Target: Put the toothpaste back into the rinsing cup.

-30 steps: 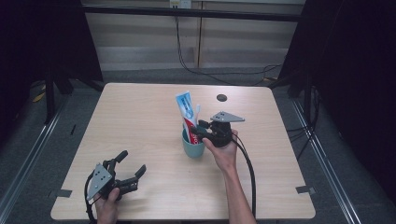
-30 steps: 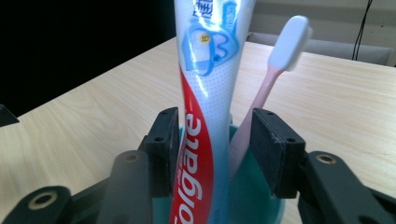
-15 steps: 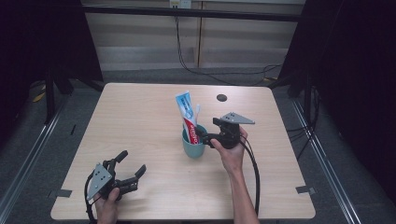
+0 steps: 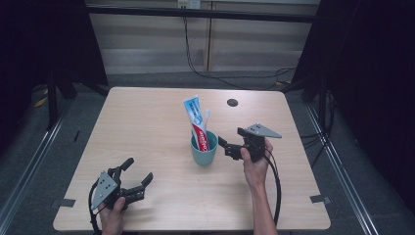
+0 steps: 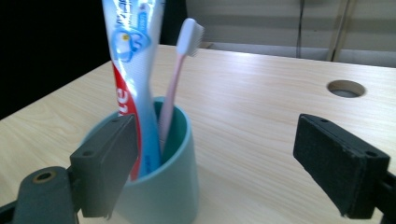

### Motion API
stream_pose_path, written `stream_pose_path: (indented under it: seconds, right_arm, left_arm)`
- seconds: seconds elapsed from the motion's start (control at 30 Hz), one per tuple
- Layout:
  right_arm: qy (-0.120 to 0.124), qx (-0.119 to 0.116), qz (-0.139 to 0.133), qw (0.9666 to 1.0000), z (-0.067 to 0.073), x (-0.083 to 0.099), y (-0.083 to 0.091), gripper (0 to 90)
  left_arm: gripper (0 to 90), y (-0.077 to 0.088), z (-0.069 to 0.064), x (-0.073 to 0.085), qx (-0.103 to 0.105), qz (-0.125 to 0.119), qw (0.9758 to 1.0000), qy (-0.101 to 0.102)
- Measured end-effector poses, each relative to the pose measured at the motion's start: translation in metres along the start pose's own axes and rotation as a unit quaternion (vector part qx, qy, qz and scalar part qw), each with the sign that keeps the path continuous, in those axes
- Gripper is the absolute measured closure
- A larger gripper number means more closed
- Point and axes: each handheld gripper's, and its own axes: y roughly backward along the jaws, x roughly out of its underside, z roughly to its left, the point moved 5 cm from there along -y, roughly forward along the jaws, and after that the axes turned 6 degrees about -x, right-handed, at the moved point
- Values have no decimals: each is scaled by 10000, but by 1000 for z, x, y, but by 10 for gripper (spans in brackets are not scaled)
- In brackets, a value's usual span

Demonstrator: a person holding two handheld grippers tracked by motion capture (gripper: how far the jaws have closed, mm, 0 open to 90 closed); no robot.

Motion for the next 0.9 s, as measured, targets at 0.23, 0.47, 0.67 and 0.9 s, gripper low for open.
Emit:
stream_pose_path:
  seconds: [0.23, 0.47, 0.67, 0.9]
  right_arm:
    - [-117, 274, -10, 9996, -14, 9, 19, 137]
    - [-250, 366, -108, 9990, -21, 25, 37, 135]
    - [-286, 561, -130, 9979, -22, 40, 48, 136]
    - [-120, 854, -123, 9962, -20, 57, 58, 137]
  left_arm:
    - [155, 0, 0, 0, -18, 15, 10000, 14]
    - [155, 0, 1, 0, -31, 21, 10000, 8]
    - [155, 0, 1, 0, -35, 20, 10000, 9]
    - [155, 0, 1, 0, -43, 20, 10000, 6]
